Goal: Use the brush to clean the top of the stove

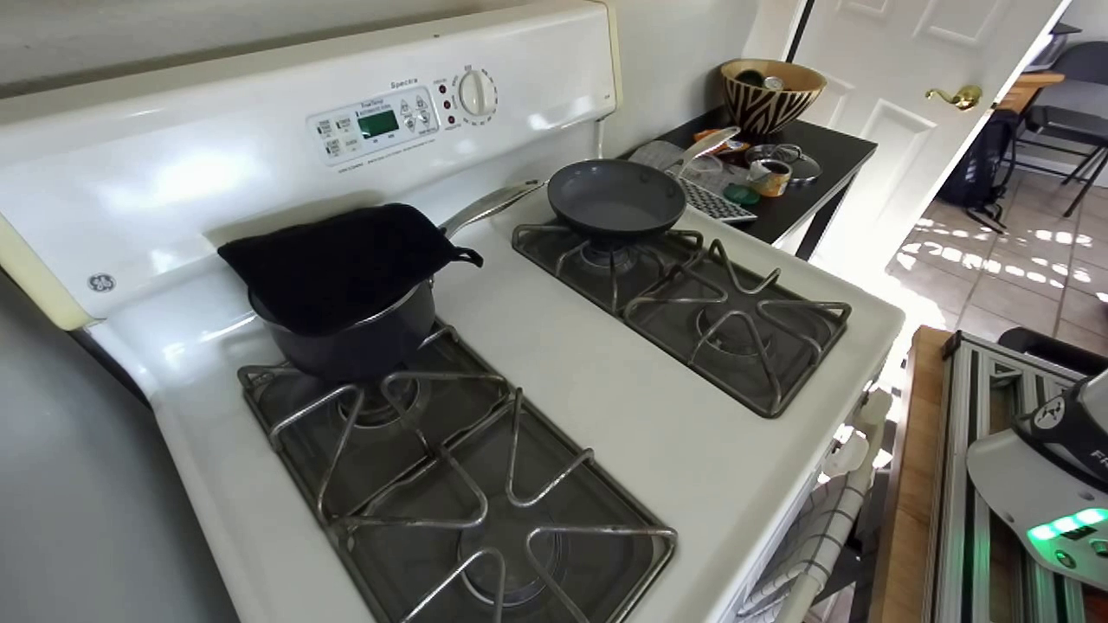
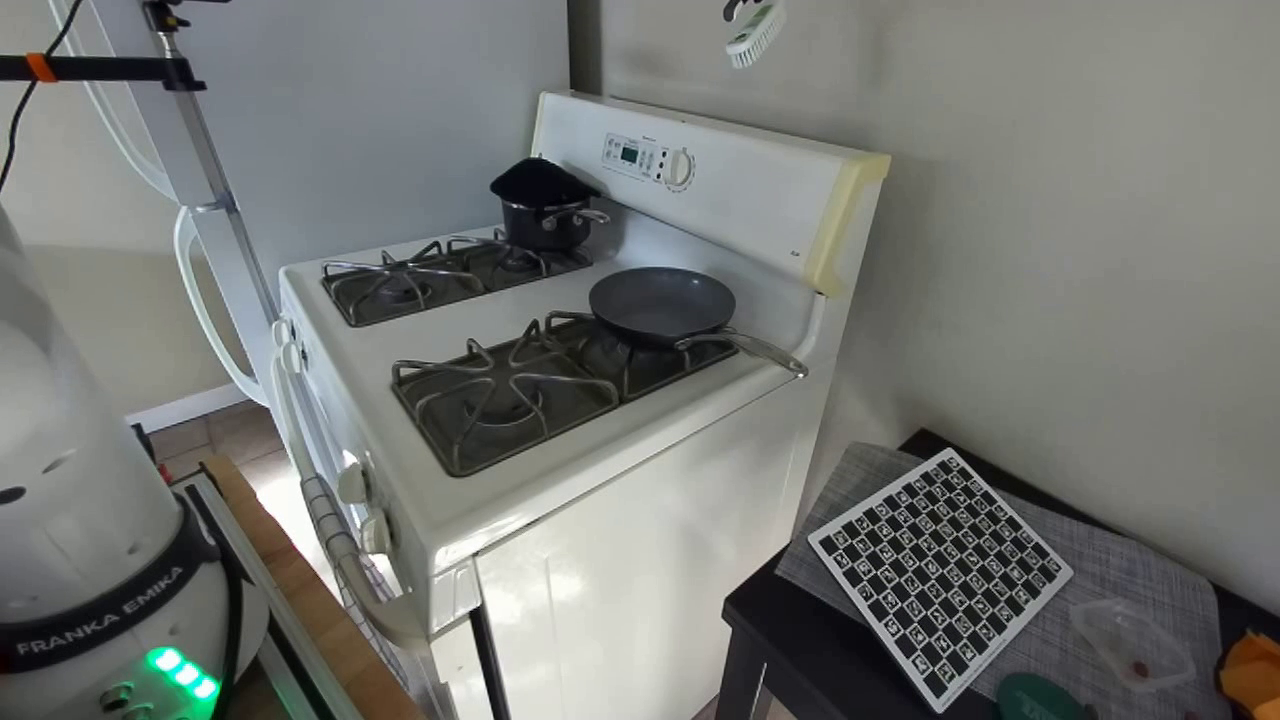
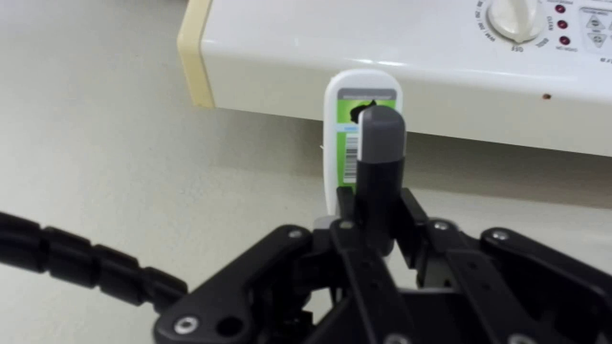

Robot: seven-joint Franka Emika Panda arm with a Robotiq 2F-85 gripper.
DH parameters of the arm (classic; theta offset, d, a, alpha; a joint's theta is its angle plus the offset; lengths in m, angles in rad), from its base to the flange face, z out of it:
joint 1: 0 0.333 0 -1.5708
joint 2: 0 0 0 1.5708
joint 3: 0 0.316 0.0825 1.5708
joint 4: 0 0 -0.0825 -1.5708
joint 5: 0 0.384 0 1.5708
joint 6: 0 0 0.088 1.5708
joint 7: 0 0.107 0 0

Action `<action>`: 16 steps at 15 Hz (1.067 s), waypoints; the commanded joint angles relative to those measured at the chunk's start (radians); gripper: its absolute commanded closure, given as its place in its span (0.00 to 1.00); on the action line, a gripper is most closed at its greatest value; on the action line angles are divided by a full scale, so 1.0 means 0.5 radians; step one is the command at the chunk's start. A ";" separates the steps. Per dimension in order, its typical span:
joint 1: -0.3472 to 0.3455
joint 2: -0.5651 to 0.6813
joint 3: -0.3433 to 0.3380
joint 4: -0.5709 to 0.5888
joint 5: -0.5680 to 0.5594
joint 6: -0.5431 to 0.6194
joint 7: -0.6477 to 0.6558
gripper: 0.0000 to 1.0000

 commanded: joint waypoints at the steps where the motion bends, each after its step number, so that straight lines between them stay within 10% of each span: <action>1: -0.058 -0.122 -0.021 -0.155 -0.028 -0.007 -0.025 0.96; 16: -0.176 -0.142 -0.087 -0.334 0.030 0.051 -0.131 0.96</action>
